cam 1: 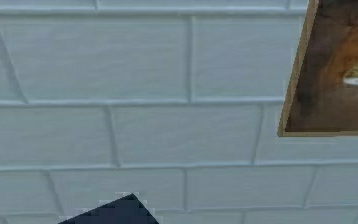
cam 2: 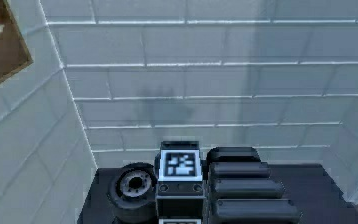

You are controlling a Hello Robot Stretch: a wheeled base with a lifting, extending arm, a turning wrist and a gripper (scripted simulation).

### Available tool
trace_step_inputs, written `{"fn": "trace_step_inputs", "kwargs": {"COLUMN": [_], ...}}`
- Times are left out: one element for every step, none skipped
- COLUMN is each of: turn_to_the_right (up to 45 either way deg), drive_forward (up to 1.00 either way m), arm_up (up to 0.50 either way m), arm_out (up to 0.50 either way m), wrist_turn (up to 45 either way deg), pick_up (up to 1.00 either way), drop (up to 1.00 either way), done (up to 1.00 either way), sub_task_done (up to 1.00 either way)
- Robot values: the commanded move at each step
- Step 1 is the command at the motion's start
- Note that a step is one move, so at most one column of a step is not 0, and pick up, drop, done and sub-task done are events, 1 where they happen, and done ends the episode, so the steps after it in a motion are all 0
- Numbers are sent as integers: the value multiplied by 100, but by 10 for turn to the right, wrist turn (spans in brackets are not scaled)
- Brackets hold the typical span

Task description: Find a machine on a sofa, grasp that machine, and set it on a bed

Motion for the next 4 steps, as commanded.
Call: {"fn": "trace_step_inputs", "kwargs": {"turn_to_the_right": [450, 240, 0, 450], "drive_forward": [0, 0, 15, 0], "arm_up": [0, 0, 0, 0], "arm_out": [0, 0, 0, 0], "wrist_turn": [0, 0, 0, 0], "pick_up": [0, 0, 0, 0], "drop": [0, 0, 0, 0], "done": [0, 0, 0, 0], "sub_task_done": [0, 0, 0, 0]}}
